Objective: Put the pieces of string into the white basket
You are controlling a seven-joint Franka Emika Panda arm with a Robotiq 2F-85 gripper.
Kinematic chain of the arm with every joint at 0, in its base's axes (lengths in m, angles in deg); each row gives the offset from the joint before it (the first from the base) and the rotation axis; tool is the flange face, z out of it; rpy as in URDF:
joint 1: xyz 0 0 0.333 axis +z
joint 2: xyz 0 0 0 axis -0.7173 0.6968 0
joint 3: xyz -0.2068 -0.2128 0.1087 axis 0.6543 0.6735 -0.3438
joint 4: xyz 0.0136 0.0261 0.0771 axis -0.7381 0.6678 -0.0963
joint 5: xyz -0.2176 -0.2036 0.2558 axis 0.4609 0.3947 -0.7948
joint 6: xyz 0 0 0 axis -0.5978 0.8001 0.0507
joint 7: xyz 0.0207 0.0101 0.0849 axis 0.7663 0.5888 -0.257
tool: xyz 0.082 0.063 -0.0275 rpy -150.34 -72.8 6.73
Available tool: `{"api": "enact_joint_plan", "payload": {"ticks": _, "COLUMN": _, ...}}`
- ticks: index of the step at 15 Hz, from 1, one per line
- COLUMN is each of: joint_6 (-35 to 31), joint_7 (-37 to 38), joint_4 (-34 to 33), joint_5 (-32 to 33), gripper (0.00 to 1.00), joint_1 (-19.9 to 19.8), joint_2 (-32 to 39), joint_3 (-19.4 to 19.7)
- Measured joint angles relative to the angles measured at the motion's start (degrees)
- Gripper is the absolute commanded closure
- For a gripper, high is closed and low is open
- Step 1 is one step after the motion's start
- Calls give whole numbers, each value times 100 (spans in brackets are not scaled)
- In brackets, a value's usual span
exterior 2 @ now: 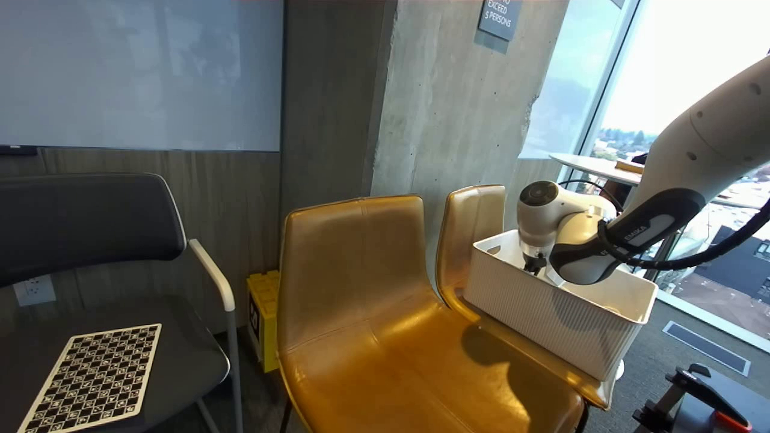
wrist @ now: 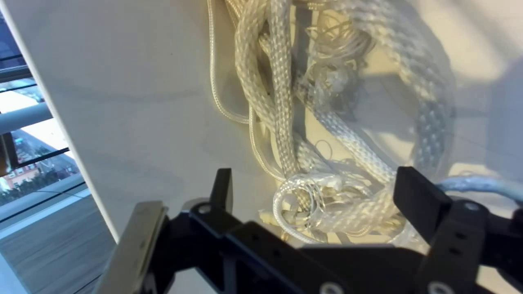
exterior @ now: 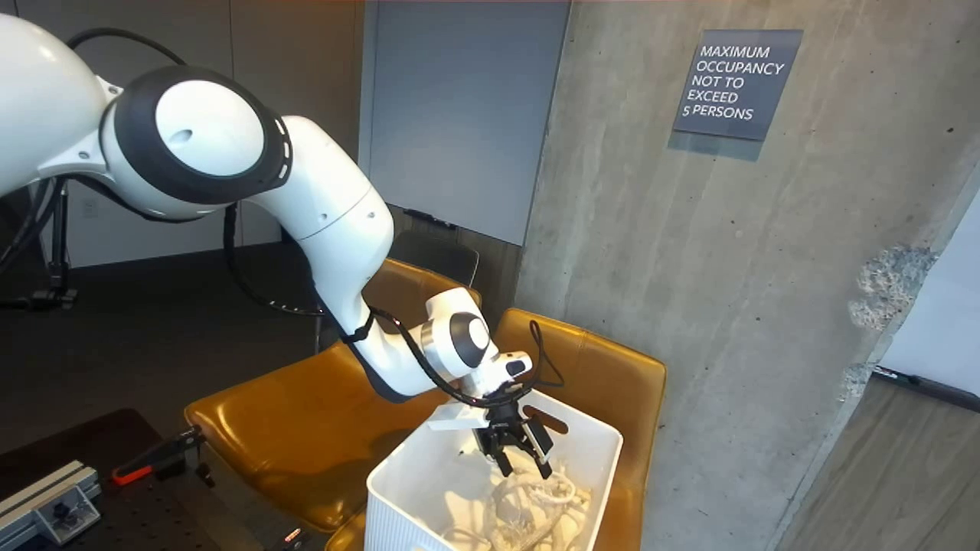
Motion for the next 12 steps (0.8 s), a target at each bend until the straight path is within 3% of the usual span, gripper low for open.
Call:
{"api": "enact_joint_plan", "payload": {"ticks": 7, "joint_6": -233, "joint_7": 24, "joint_4": 58, "joint_5": -117, "gripper": 0, "joint_1": 88, "joint_2": -183, "joint_3": 66}}
{"api": "enact_joint_plan", "payload": {"ticks": 12, "joint_6": -444, "joint_7": 30, "joint_4": 577, "joint_5": -177, "gripper": 0, "joint_1": 462, "joint_2": -1213, "joint_3": 264}}
